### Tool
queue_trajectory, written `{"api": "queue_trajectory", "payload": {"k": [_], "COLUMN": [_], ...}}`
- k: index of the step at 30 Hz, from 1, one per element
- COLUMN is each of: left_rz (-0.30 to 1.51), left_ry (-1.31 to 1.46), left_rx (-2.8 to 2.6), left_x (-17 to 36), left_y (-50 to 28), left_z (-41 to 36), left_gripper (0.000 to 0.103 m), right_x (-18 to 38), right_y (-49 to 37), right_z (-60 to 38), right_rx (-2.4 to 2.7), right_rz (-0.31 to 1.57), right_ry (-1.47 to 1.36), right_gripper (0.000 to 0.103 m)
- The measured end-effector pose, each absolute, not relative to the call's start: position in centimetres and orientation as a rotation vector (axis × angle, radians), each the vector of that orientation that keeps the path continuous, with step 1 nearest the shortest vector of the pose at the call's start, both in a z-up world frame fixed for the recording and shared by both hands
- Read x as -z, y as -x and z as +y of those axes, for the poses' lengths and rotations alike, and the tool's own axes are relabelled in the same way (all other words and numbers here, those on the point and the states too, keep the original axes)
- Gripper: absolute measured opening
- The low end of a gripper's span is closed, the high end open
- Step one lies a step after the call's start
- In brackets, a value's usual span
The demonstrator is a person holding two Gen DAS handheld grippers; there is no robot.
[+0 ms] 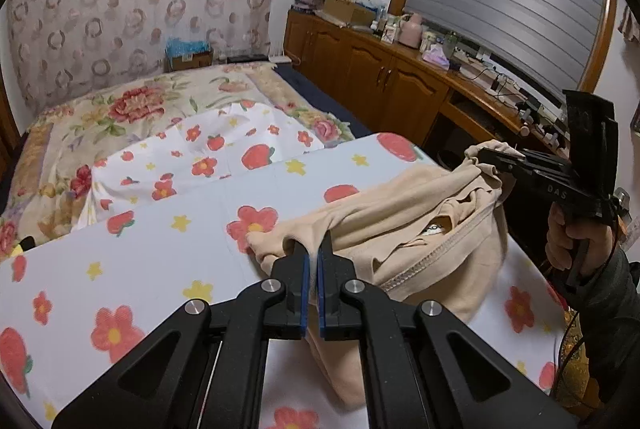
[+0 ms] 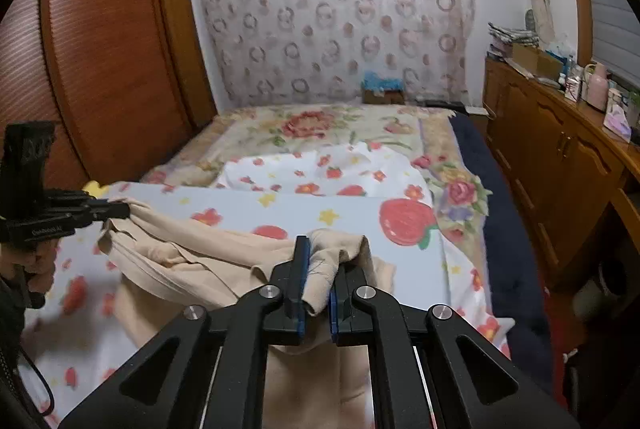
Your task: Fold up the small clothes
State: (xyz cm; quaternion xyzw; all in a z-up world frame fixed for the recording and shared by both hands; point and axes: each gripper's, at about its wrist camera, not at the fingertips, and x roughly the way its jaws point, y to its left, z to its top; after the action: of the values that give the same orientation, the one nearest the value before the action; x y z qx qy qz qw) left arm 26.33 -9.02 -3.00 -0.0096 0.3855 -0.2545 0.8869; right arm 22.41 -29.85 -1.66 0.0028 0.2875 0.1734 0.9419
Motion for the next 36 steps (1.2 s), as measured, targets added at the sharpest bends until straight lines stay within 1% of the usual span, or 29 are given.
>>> {"api": "queue_trajectory", "payload": {"k": [2, 3, 4, 5, 6, 7, 8, 10, 11, 13, 14, 20, 27, 28, 29, 30, 31, 33, 35, 36], "left_rz": [0.817, 0.822, 0.828, 0.837, 0.840, 0.835, 0.816, 0.788, 0.783, 0.789, 0.794, 0.845, 0.882, 0.881, 0.875, 0.873, 0.872, 0.863, 0.856, 0.855], "left_ry": [0.022, 0.023, 0.025, 0.028, 0.022, 0.014, -0.003, -0.020, -0.022, -0.023, -0.030, -0.088, -0.142, -0.139, -0.134, -0.136, -0.142, -0.135, -0.108, -0.098], "left_rx": [0.519, 0.514, 0.514, 0.517, 0.517, 0.513, 0.500, 0.491, 0.489, 0.491, 0.492, 0.517, 0.543, 0.548, 0.556, 0.553, 0.545, 0.515, 0.480, 0.442], "left_x": [3.7, 4.0, 4.1, 4.4, 4.4, 4.4, 4.2, 3.9, 3.8, 3.9, 4.0, 5.3, 6.4, 6.4, 6.3, 6.3, 6.4, 6.5, 6.5, 6.5], "left_y": [-27.1, -27.3, -27.4, -27.6, -27.7, -27.7, -27.5, -27.1, -26.8, -26.5, -26.2, -25.4, -27.9, -28.4, -29.2, -29.7, -30.2, -31.5, -32.4, -33.0], "left_z": [-9.1, -9.1, -9.2, -9.1, -9.1, -9.1, -8.8, -8.4, -8.0, -7.7, -7.4, -7.4, -9.6, -9.9, -10.1, -10.3, -10.4, -10.4, -10.0, -9.6], "left_gripper": [0.004, 0.004, 0.004, 0.007, 0.011, 0.023, 0.036, 0.050, 0.054, 0.072, 0.075, 0.076, 0.076, 0.076, 0.076, 0.076, 0.076, 0.075, 0.059, 0.059], "right_x": [1.4, 1.1, 1.0, 0.9, 0.6, 0.3, 0.0, -0.3, -0.6, -0.2, -0.1, 1.9, 2.6, 2.2, 1.9, 1.7, 1.5, 1.5, 1.3, 1.7], "right_y": [-23.4, -23.6, -23.6, -23.7, -23.4, -23.2, -23.0, -22.3, -21.9, -21.3, -21.0, -21.8, -24.7, -24.9, -25.2, -25.6, -25.8, -26.4, -27.0, -26.9], "right_z": [-29.1, -28.7, -28.3, -27.9, -27.8, -27.8, -27.8, -28.1, -28.2, -28.6, -28.7, -27.9, -25.9, -26.1, -26.0, -25.9, -26.0, -27.1, -28.1, -29.1], "right_rx": [-0.337, -0.322, -0.310, -0.303, -0.301, -0.303, -0.297, -0.291, -0.287, -0.281, -0.284, -0.337, -0.400, -0.409, -0.426, -0.446, -0.461, -0.473, -0.450, -0.416], "right_rz": [0.597, 0.597, 0.599, 0.597, 0.592, 0.585, 0.575, 0.561, 0.555, 0.551, 0.553, 0.644, 0.706, 0.696, 0.688, 0.686, 0.680, 0.674, 0.665, 0.666], "right_ry": [0.017, 0.030, 0.043, 0.052, 0.053, 0.054, 0.055, 0.055, 0.056, 0.069, 0.077, 0.128, 0.165, 0.162, 0.155, 0.148, 0.141, 0.119, 0.068, 0.042], "right_gripper": [0.014, 0.015, 0.020, 0.026, 0.030, 0.039, 0.044, 0.046, 0.048, 0.050, 0.050, 0.051, 0.050, 0.041, 0.026, 0.017, 0.005, 0.004, 0.004, 0.004]}}
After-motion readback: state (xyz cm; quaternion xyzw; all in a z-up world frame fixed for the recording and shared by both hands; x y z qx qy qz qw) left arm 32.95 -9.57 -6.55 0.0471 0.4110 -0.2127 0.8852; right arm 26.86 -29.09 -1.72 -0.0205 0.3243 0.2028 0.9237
